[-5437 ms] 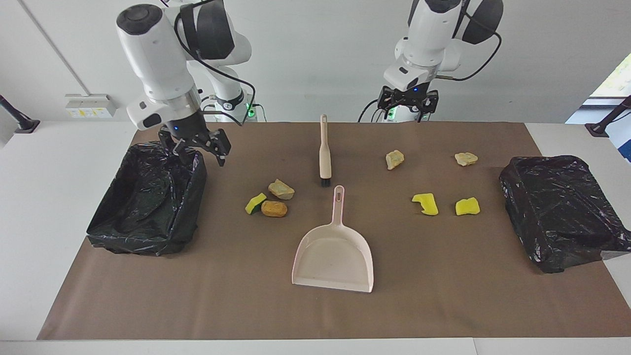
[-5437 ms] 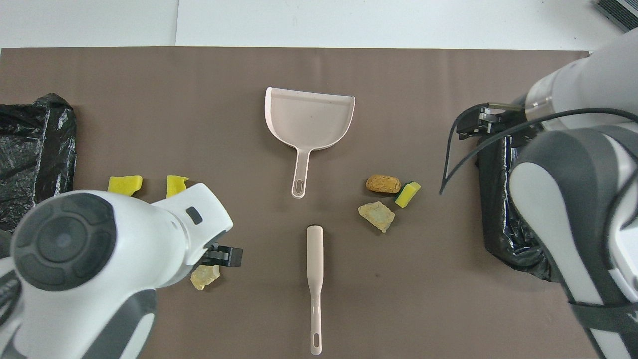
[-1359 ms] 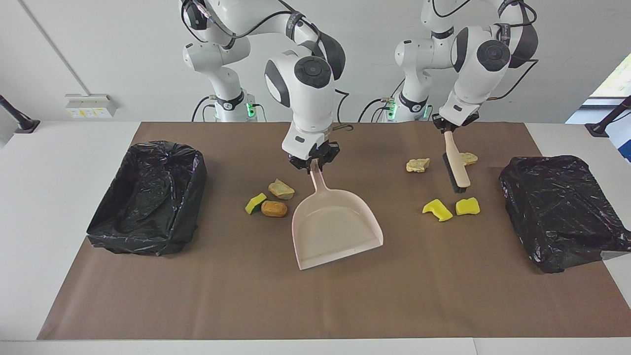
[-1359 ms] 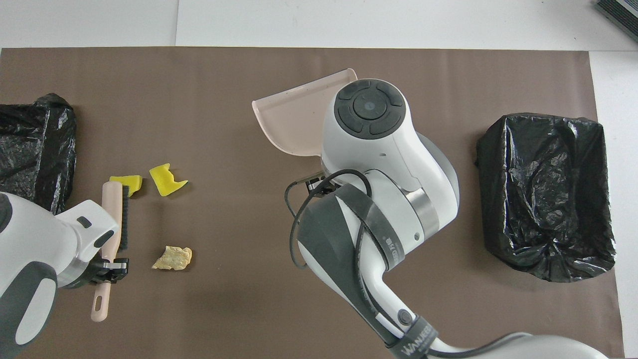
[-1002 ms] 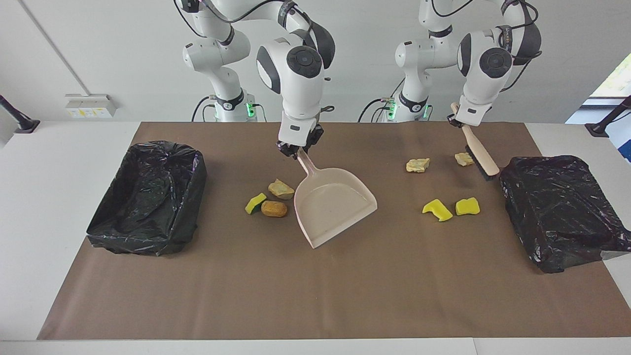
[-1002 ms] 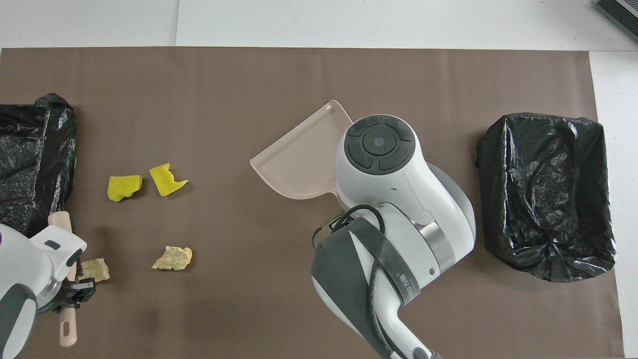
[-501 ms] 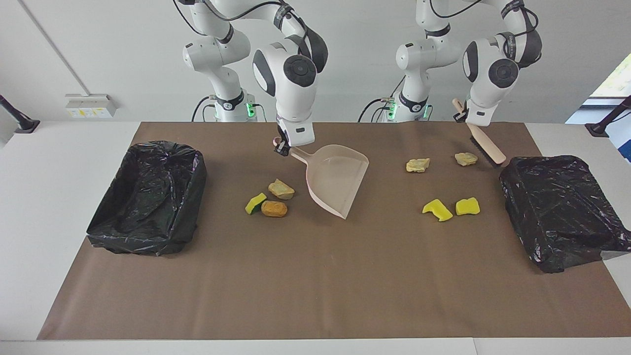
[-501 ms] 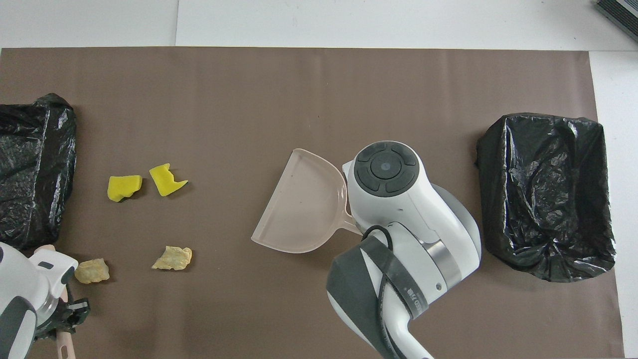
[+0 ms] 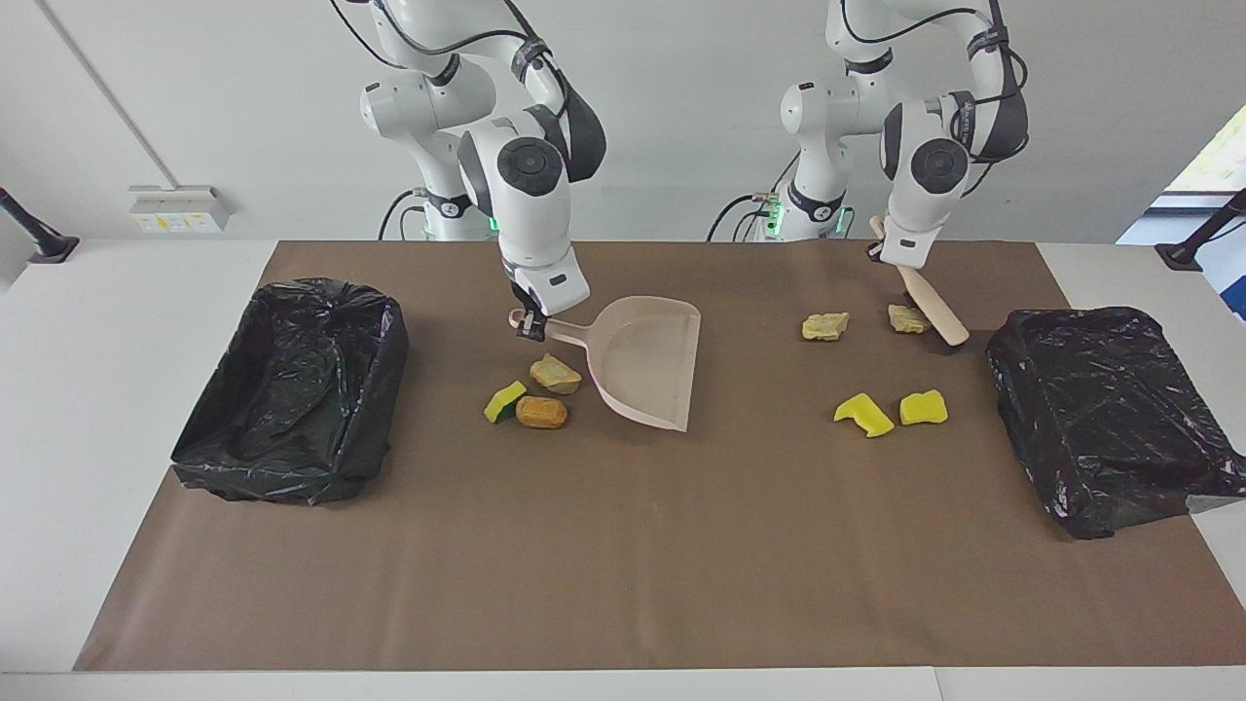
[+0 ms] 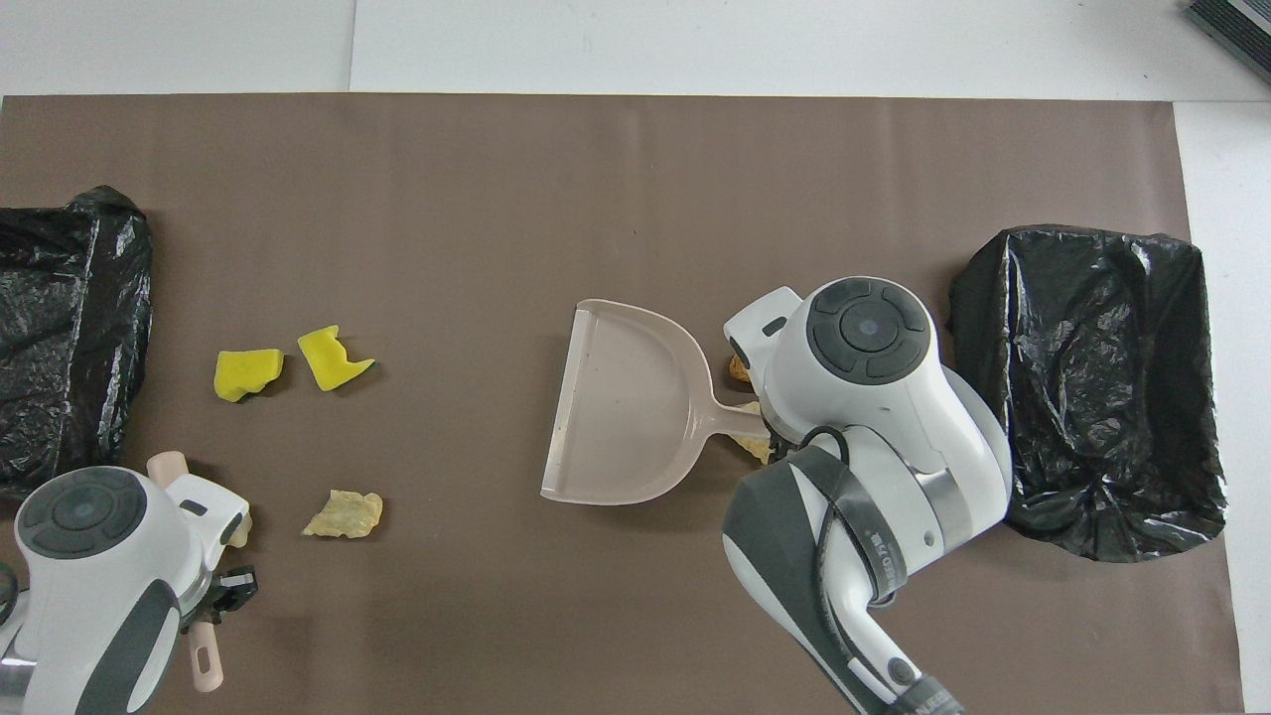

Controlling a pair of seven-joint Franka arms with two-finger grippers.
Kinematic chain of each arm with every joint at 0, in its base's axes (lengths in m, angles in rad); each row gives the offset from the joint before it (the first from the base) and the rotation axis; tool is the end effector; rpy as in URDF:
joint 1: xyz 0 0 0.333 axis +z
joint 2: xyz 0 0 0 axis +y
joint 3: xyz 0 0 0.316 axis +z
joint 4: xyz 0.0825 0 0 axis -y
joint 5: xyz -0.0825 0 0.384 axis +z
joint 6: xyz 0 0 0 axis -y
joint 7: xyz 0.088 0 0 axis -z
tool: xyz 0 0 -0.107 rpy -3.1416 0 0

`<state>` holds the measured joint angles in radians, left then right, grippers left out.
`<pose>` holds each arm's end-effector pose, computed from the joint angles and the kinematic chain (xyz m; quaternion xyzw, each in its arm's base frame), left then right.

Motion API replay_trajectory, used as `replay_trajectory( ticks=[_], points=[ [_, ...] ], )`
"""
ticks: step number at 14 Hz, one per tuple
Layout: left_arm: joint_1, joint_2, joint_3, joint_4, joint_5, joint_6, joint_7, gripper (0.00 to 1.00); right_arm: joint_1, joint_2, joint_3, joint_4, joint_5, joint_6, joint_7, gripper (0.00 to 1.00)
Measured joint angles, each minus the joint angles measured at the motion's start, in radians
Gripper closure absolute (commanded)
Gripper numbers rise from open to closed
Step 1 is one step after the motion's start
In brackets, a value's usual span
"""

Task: Sweep and dump trash in bin
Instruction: 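Lift the dustpan with the right gripper while the left gripper lifts the brush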

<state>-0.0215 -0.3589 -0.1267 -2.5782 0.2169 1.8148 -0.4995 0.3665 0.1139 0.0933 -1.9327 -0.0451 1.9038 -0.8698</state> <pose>0.3609 -0.0342 0.3600 -0.9631 -0.1318 0.1543 0.1766 0.5118 0.2484 0.4169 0.7794 0.6223 -0.0727 0.0007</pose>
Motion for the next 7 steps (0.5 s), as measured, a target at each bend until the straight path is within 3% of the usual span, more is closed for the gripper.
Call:
replay_trajectory(
  ticks=[7],
  points=[
    [-0.218, 0.217, -0.006, 0.233, -0.200, 0.035, -0.062, 1.00, 0.054, 0.034, 0.002, -0.012, -0.017, 0.055, 0.040, 1.00]
  ],
)
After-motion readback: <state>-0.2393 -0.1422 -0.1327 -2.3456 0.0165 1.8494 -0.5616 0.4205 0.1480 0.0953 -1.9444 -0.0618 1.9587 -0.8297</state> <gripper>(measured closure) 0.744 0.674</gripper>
